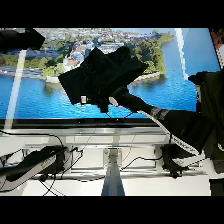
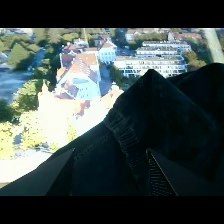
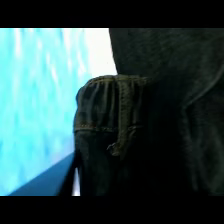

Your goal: Fold the clothes and pants, and hang the long-sleeved shirts on hangers.

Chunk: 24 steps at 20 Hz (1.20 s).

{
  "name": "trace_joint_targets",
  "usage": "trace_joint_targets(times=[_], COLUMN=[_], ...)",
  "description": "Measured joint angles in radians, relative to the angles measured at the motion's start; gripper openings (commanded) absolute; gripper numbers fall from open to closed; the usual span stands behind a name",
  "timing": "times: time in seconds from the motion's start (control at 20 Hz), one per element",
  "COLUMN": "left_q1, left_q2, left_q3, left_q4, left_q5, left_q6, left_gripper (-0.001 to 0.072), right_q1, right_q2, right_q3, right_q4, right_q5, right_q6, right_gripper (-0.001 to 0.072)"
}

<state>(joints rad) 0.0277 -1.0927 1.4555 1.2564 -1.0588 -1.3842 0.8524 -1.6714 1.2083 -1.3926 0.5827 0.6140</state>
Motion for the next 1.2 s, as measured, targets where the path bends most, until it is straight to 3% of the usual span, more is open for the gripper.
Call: trace_joint_targets(times=[0.2,0.25,0.3,0.45,0.5,0.55,0.6,0.65,0.7,0.75,0.95,1.2], left_q1=[0.000,0.000,0.000,0.000,0.000,0.000,0.000,0.000,0.000,0.000,0.006,0.125], left_q2=[-0.002,-0.004,-0.007,-0.019,-0.023,-0.028,-0.034,-0.040,-0.047,-0.055,-0.091,-0.156], left_q3=[0.000,0.000,0.000,0.000,0.000,0.000,0.000,0.000,0.000,0.000,0.000,-0.024], left_q4=[0.000,0.000,0.000,0.000,0.000,0.000,0.000,0.000,0.003,0.013,0.136,0.220], left_q5=[0.000,0.000,0.000,0.000,0.000,0.000,0.001,0.002,0.004,0.004,0.011,-0.095], left_q6=[0.000,0.000,0.000,0.000,0.000,0.000,0.000,0.000,0.000,0.000,0.005,0.031], left_gripper=[0.0485,0.0485,0.0485,0.0485,0.0485,0.0484,0.0482,0.0404,0.0071,0.0022,0.0022,0.0021], right_q1=[-0.002,-0.002,-0.002,-0.004,-0.004,-0.004,-0.004,-0.004,-0.004,-0.005,-0.026,-0.166], right_q2=[-0.015,-0.019,-0.024,-0.032,-0.036,-0.042,-0.046,-0.049,-0.051,-0.051,-0.028,0.090], right_q3=[0.008,0.009,0.009,0.010,0.010,0.010,0.010,0.010,0.014,0.022,0.116,0.262], right_q4=[0.011,0.014,0.016,0.010,0.002,-0.002,-0.007,-0.018,-0.025,-0.033,-0.064,-0.076], right_q5=[0.021,0.020,0.015,-0.018,-0.027,-0.029,-0.031,-0.036,-0.039,-0.045,-0.062,-0.066], right_q6=[-0.002,-0.003,-0.004,-0.005,-0.005,-0.005,-0.003,-0.004,-0.004,-0.004,0.073,0.383], right_gripper=[0.0504,0.0468,0.0359,0.0276,0.0099,0.0024,0.0023,0.0023,0.0023,0.0023,0.0023,0.0022])
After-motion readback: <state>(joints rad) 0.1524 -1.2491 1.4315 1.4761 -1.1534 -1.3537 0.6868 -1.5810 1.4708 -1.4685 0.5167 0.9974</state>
